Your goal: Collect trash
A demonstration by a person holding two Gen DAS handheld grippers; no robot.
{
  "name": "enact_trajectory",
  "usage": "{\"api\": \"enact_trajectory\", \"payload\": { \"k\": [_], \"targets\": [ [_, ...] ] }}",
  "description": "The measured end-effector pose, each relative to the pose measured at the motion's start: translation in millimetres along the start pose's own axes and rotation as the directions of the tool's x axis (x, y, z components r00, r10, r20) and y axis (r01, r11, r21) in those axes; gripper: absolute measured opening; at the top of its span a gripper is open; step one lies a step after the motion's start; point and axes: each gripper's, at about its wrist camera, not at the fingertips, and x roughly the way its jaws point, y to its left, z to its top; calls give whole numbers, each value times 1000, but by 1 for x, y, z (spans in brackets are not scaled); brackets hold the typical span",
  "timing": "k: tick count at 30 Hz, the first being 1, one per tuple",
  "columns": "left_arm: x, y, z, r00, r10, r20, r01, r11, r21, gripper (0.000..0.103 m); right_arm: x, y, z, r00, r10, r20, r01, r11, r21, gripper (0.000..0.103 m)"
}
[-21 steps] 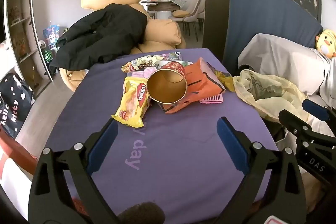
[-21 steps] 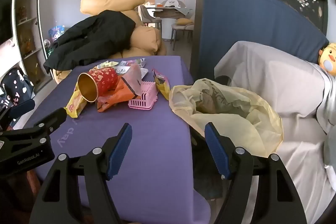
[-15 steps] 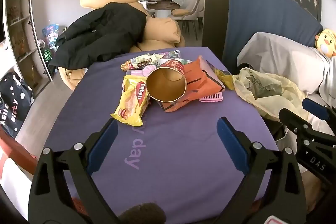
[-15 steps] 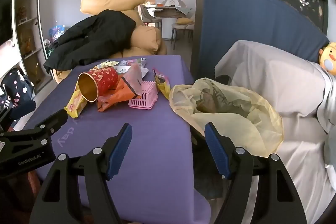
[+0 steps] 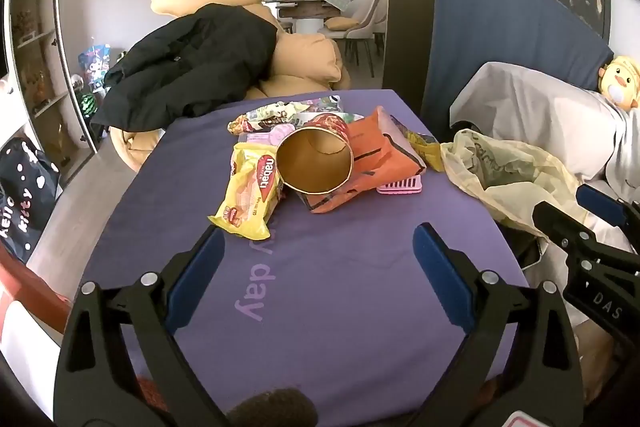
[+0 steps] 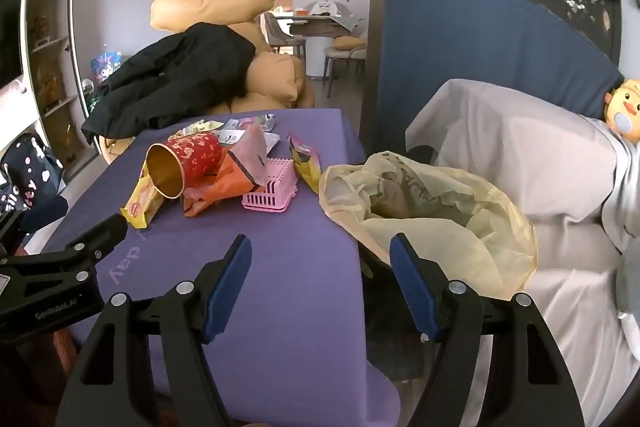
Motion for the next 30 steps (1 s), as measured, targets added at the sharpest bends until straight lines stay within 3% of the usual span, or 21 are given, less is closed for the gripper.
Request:
{"api": "enact_trajectory", "payload": {
  "k": [30],
  "targets": [
    [2,2,1,1000,-12,-8,12,1000,-7,91,1,-3,1,1000,0,-7,0,1000,11,68]
  ]
}}
